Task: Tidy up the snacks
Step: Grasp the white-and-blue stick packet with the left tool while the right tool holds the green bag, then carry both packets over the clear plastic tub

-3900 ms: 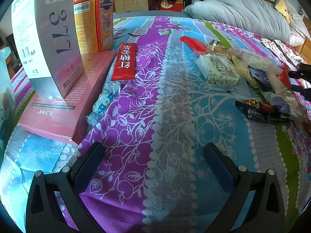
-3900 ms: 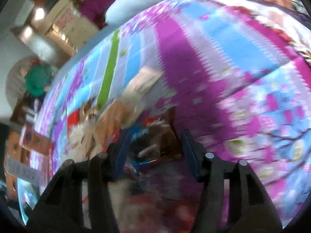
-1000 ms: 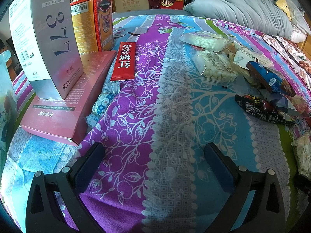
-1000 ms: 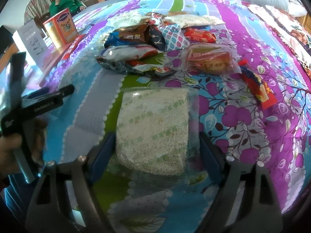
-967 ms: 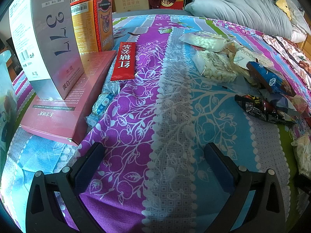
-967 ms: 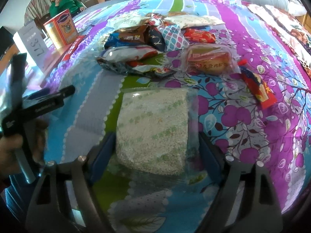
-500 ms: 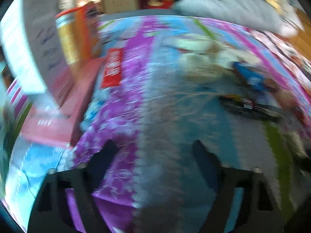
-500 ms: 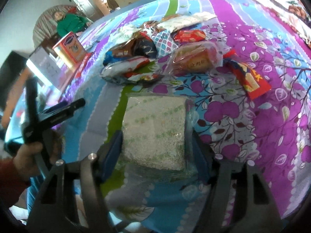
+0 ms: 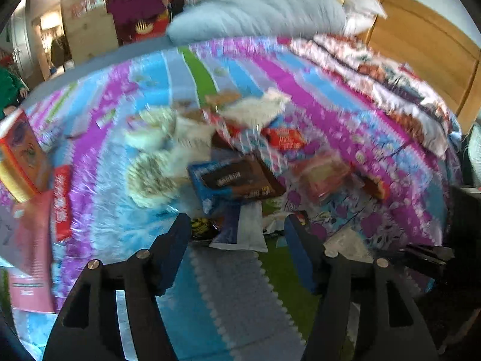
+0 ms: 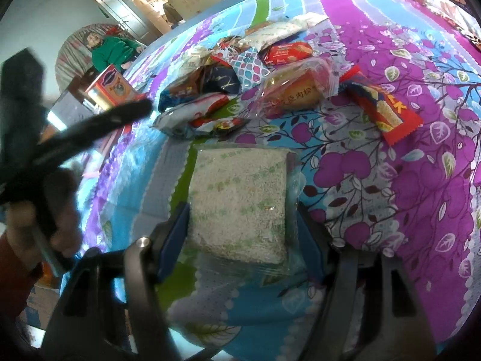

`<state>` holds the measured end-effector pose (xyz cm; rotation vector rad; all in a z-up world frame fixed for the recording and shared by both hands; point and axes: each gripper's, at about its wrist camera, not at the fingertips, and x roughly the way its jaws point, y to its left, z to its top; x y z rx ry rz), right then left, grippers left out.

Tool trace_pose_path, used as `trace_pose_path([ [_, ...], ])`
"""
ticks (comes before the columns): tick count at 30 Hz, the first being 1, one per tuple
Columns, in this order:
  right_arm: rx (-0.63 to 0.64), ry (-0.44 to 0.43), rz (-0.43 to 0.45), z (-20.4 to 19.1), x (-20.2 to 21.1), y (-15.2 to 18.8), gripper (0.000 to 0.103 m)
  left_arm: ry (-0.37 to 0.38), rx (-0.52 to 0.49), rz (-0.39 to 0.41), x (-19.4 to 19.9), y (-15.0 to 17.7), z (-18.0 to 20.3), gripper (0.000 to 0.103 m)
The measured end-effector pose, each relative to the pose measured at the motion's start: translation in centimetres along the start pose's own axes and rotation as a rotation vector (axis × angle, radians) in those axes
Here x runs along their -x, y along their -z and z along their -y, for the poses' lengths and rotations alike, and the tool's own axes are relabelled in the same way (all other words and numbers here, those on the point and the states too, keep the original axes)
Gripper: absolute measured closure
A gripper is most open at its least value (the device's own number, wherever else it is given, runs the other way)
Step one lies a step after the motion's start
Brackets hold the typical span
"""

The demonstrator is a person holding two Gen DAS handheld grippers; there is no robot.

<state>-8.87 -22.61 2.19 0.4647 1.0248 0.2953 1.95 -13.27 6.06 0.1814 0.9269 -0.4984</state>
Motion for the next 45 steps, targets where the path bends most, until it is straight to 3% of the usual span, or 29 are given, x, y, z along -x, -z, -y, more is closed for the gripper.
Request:
trace_pose_path([
  [4, -0.01, -0.015, 0.002, 0.2, 0.1, 0.0, 0.034, -0.072, -0.017, -0.053, -2.6, 0.6, 0.3, 0.04],
  [6, -0.012, -0.018, 0.002, 0.3, 0.1, 0.0, 0.034, -0.08, 0.002, -0.066, -3.1, 0.7, -0.1, 0.058],
  [9, -0.011, -0.016, 0.003, 0.3, 0.1, 0.0, 0.034, -0.084, 0.014, -0.054, -2.5, 0.8, -0.2, 0.063],
  [16, -0.005, -0.007, 0.001, 0.2, 0.0, -0.1, 0.034, -0.115, -0.024, 0.023, 1.8, 4.1, -1.0, 0.063],
  [23, 0.004, 0.003, -0.007, 0.0, -0.3, -0.1, 0.032, -0.169, 0.095, 0.014, 5.6, 10.7, -6.4, 0.062],
  [25, 0.001, 0.004, -0.009, 0.0, -0.3, -0.1, 0.032, -0.203, 0.132, 0.04, 6.5, 11.8, -7.5, 0.057],
  [26, 0.0, 0.004, -0.01, 0.1, -0.3, -0.2, 0.032, -0.211, 0.146, 0.052, 6.8, 12.1, -7.8, 0.048],
  [28, 0.0, 0.006, -0.014, 0.0, -0.4, -0.2, 0.031, -0.215, 0.165, 0.081, 7.4, 12.0, -8.1, 0.043],
  [32, 0.004, 0.009, -0.021, -0.1, -0.6, -0.2, 0.031, -0.216, 0.154, 0.086, 6.9, 11.6, -8.2, 0.043],
  [38, 0.025, 0.034, -0.023, -0.6, -0.8, -0.2, 0.031, -0.269, 0.122, 0.026, 4.2, 11.7, -8.2, 0.043],
  [39, 0.037, 0.05, -0.019, -0.9, -0.8, -0.1, 0.032, -0.27, 0.125, 0.003, 3.7, 12.0, -8.5, 0.046],
  [40, 0.052, 0.068, -0.011, -1.2, -0.6, -0.1, 0.034, -0.262, 0.131, -0.006, 3.5, 12.2, -8.7, 0.056],
  [41, 0.062, 0.076, -0.002, -1.4, -0.4, 0.0, 0.038, -0.265, 0.134, 0.003, 3.7, 12.3, -8.7, 0.074],
  [45, 0.098, 0.081, 0.033, -2.1, 0.5, 0.1, 0.044, -0.266, 0.161, 0.015, 5.0, 12.3, -9.2, 0.074],
])
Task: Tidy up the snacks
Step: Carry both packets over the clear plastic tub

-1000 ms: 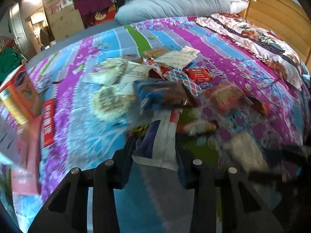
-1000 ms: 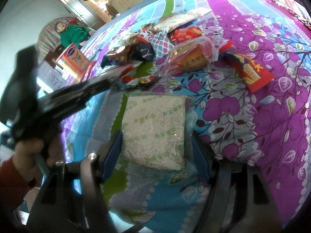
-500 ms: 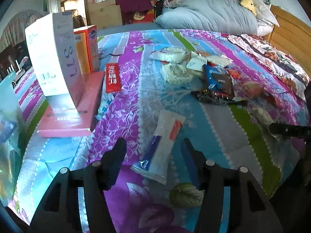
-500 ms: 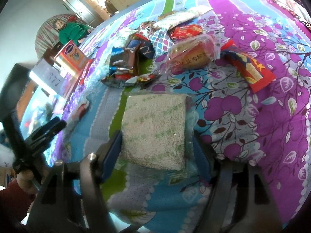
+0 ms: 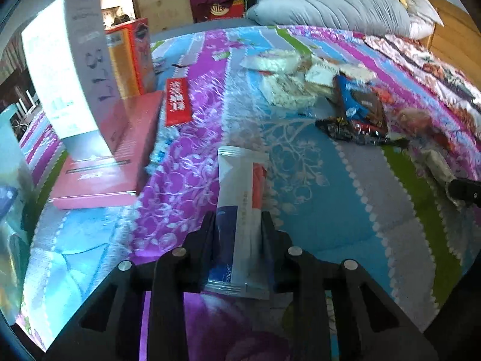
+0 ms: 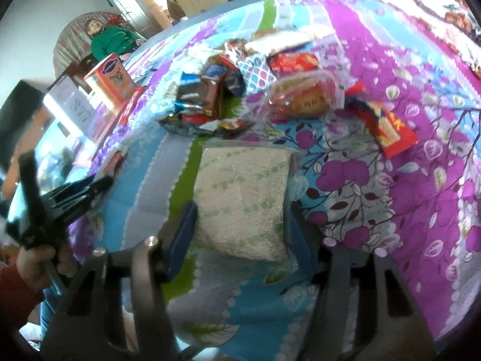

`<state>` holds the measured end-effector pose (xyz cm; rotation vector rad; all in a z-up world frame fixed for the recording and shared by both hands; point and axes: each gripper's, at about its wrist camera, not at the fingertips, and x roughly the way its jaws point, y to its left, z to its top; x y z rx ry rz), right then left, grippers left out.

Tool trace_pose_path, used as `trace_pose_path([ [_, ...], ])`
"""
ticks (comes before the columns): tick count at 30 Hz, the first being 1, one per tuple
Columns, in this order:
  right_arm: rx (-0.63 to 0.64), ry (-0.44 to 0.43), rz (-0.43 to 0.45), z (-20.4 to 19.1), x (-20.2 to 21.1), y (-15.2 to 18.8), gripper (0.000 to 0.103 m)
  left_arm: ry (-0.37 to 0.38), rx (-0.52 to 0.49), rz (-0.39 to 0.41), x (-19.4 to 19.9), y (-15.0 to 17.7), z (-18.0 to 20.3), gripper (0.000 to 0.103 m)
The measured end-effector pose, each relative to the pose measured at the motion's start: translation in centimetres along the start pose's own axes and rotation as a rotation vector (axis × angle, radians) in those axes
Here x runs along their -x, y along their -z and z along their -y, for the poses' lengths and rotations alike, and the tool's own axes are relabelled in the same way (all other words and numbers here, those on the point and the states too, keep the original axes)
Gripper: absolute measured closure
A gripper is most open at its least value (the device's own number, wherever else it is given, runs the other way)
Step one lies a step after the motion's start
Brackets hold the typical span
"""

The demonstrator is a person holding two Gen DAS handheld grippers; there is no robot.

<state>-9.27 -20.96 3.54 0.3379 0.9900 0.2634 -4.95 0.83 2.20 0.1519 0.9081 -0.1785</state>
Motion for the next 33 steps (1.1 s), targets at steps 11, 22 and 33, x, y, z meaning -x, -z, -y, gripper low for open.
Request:
trace_pose_path([
  [11, 0.031, -0.027, 0.092, -4.4, 4.3, -3.2, 0.046, -0.008, 0.136, 0.164, 9.1, -3.2, -4.8, 0.075],
  [22, 0.276, -0.249, 0.211, -22.2, 7.4, -12.6, 0.046, -0.195, 0.446, 0.366, 20.4, -5.4, -18.2, 0.075],
  [33, 0.458, -0.525, 0.11, -42.3, 2.7, -15.9, 0.046, -0.366, 0.729, 0.349, 23.5, -2.5, -33.2, 0.075],
])
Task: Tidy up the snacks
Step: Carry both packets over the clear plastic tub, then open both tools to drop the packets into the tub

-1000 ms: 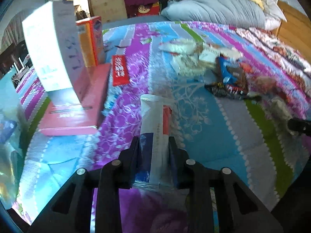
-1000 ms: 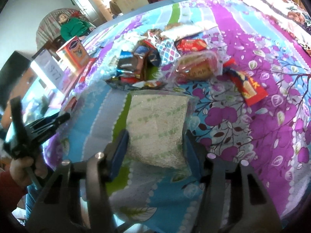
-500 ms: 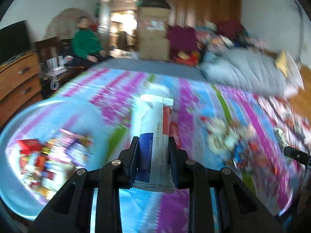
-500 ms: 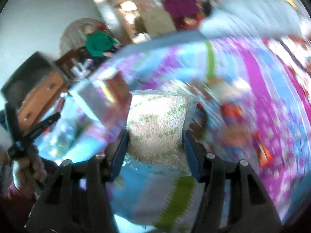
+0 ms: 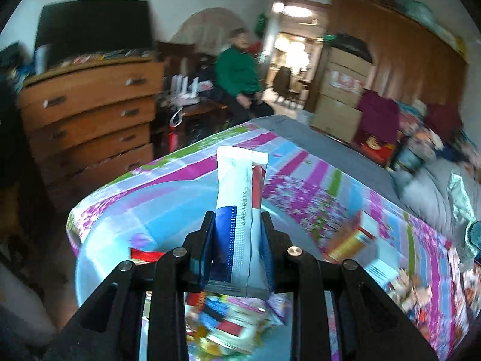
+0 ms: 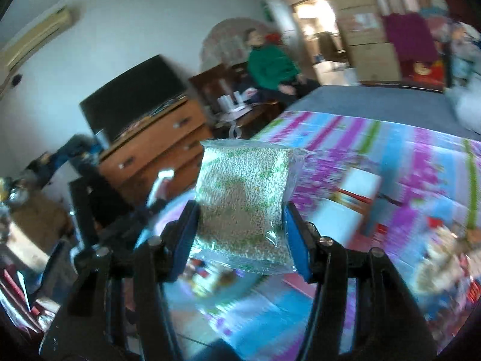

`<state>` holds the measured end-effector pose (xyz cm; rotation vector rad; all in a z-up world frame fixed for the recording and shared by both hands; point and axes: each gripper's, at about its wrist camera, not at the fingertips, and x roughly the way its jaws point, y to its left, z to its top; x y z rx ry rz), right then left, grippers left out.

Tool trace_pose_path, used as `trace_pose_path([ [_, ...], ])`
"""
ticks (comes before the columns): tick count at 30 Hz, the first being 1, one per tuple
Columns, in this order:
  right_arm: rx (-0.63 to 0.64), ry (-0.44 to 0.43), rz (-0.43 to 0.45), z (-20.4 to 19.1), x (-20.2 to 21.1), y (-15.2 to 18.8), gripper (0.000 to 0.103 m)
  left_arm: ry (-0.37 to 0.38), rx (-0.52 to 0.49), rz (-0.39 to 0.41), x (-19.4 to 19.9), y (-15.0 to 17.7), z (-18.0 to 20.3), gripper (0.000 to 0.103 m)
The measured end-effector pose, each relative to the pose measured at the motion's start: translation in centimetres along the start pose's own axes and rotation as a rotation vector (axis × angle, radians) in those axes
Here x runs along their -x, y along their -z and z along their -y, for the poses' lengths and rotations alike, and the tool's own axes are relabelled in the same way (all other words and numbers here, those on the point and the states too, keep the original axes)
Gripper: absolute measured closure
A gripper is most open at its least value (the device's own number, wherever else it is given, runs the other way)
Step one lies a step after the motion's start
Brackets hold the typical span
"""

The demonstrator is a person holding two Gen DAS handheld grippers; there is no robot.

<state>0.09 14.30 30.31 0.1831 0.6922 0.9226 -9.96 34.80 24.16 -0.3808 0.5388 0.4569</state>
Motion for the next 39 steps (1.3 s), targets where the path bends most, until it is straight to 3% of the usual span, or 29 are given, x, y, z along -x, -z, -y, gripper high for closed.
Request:
trace_pose_path([
  [7, 0.051, -0.053, -0.089, -3.6, -6.2, -0.5, 0.046, -0.058, 0.044, -0.061, -3.0, 0.2, -3.5, 0.075],
  [17, 0.037, -0.094, -0.163, -4.9, -11.2, -0.5, 0.046, -0.066, 0.004, -0.114, -5.3, 0.8, -2.6, 0.075],
  [34, 0.043, -0.077, -0.193, -4.8, -12.8, -0.3, 0.046, -0.103, 0.018, -0.146, -6.0, 1.3, -3.6, 0.075],
  [39, 0.028, -0.058, -0.197, -4.5, -13.0, -0.2, 0.039, -0.104, 0.019, -0.165, -6.3, 1.6, -3.4, 0.074],
])
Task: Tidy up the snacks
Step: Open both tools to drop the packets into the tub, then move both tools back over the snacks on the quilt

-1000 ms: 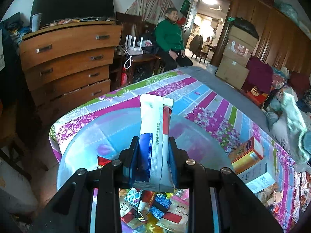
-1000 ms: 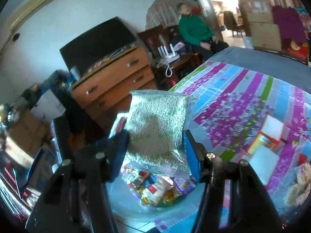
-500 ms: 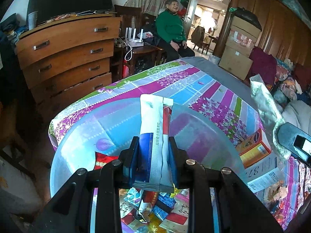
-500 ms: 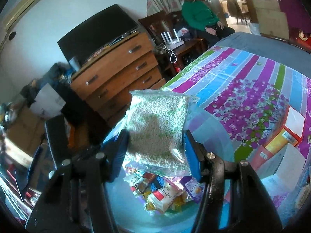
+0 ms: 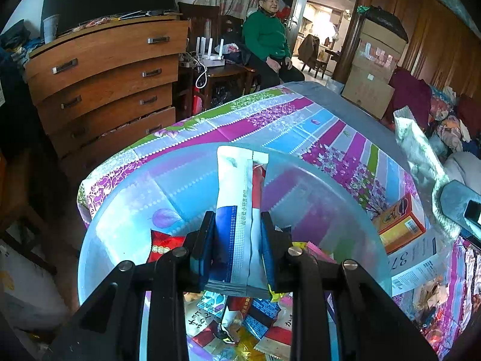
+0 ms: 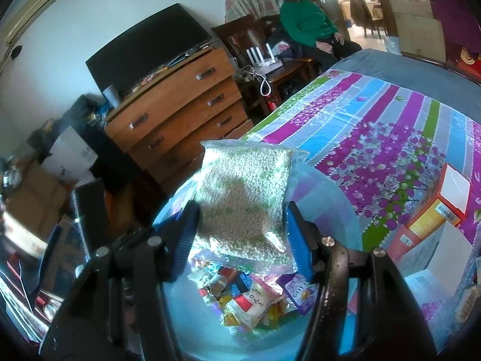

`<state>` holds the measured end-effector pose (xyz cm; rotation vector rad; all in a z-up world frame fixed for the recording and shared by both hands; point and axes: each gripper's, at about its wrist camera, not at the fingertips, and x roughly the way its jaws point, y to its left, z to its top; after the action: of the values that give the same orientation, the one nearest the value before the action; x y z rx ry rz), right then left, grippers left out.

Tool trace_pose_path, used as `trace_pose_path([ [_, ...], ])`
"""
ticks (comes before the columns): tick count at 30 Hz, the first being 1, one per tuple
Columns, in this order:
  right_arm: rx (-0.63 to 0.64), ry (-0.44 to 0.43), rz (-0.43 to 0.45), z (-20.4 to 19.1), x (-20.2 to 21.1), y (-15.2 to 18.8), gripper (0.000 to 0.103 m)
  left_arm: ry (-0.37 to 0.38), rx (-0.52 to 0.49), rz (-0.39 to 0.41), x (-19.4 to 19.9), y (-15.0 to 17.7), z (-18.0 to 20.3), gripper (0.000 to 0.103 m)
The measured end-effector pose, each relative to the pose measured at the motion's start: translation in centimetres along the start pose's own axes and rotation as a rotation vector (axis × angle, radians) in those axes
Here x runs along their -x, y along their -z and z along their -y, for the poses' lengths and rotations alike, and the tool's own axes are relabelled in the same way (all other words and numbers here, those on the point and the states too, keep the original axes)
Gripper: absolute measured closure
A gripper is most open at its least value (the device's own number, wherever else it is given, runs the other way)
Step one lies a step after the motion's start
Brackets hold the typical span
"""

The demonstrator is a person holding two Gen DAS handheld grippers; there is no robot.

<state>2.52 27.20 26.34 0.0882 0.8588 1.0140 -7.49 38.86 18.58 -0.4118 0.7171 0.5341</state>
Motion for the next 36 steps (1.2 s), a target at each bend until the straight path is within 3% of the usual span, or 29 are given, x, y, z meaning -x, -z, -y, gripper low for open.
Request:
trace_pose_path([
  [1, -0.001, 0.002, -0.005, 0.0, 0.0, 0.0, 0.035, -0.007, 0.003, -0.001, 0.0, 0.1, 0.0, 0.073],
  [4, 0.015, 0.009, -0.003, -0.3, 0.3, 0.0, 0.033, -0.031, 0.014, 0.006, 0.0, 0.3, -0.3, 0.043],
  [5, 0.02, 0.011, 0.002, -0.5, 0.5, 0.1, 0.031, -0.043, 0.019, 0.019, 0.1, 0.3, -0.4, 0.041],
  [11, 0.024, -0.013, 0.026, -1.1, 2.4, 0.9, 0.029, -0.038, 0.017, 0.029, 0.8, 0.5, -0.2, 0.041],
  [17, 0.031, -0.017, 0.077, -1.1, 6.1, 4.3, 0.029, -0.019, -0.02, 0.072, 2.7, 0.8, 1.3, 0.041],
  [21, 0.023, 0.027, 0.116, 0.3, 9.5, 8.1, 0.023, 0.006, -0.053, 0.136, 5.2, 1.4, 2.7, 0.041],
  [26, -0.107, 0.096, 0.106, 3.9, 13.4, 14.5, 0.022, 0.062, -0.157, 0.208, 8.9, 2.6, 6.2, 0.041],
  [30, -0.2, 0.169, 0.061, 7.0, 15.7, 19.3, 0.022, 0.153, -0.269, 0.286, 12.7, 4.8, 10.6, 0.038],
  [36, -0.359, 0.254, 0.031, 11.6, 18.6, 25.2, 0.022, 0.341, -0.45, 0.292, 16.0, 9.4, 17.4, 0.037],
])
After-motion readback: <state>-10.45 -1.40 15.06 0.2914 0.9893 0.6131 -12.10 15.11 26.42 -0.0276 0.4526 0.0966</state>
